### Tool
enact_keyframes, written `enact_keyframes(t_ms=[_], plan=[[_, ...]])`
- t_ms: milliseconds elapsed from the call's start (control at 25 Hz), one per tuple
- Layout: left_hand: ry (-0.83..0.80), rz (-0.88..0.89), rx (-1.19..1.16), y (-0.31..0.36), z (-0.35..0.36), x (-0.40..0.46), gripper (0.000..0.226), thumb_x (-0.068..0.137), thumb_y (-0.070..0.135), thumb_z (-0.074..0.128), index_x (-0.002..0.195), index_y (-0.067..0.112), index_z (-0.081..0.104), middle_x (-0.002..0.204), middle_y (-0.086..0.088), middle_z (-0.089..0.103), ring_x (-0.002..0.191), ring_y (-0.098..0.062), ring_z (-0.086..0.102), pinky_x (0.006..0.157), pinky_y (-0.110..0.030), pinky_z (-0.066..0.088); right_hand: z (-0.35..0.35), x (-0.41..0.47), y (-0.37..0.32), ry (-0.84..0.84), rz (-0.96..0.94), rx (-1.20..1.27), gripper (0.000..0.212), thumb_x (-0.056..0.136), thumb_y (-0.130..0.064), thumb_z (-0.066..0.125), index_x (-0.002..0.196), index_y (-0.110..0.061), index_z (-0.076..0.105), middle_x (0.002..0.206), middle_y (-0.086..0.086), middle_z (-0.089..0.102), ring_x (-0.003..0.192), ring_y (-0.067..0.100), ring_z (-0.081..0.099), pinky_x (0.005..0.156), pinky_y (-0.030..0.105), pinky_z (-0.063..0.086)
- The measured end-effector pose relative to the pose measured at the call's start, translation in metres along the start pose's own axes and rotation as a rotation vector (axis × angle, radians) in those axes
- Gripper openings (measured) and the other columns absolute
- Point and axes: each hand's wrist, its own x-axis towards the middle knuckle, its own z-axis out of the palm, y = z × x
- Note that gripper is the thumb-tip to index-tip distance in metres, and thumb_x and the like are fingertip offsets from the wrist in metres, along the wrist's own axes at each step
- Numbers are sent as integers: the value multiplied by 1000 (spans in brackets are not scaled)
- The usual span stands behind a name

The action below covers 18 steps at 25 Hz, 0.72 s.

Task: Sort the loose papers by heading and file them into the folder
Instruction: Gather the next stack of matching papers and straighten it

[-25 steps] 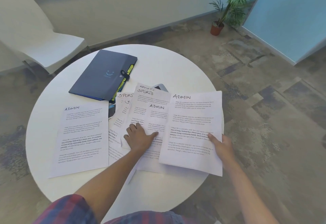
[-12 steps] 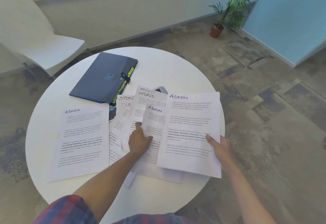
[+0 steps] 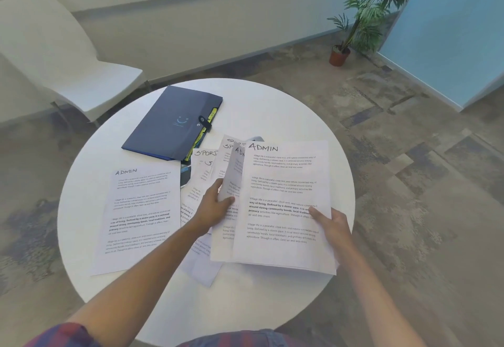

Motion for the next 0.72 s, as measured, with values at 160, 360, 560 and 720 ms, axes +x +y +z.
enact_keyframes(t_ms=[160,360,560,720], plan=[[-11,5,-260,26,-11,-21,38,94,6,60,122,32,56,116,-1,72,95,-23,73,80,-49,60,18,-11,-5,-52,-31,-23,19,95,-14,64,112,-11,72,105,2,78,95,18,75,80,31,59],[-44,-1,-387,41,-27,-39,38,91,12,66,122,34,62,114,-1,73,105,-27,70,87,-51,57,47,-22,-13,-147,-39,-23,24,96,-14,62,119,-7,69,110,7,76,103,23,73,88,34,58],[47,-48,-306,47,-34,-55,27,100,46,46,112,36,68,104,0,76,95,-20,73,78,-39,59,80,-34,-15,-153,-107,-58,18,98,-17,61,111,-10,72,108,5,77,100,21,74,88,36,58],[11,-99,-464,32,-50,-63,38,100,44,46,125,21,64,107,-3,76,96,-25,73,84,-43,58,98,-42,-9,-114,-208,-181,16,98,-20,61,107,-14,74,102,-1,79,99,21,74,91,45,58]])
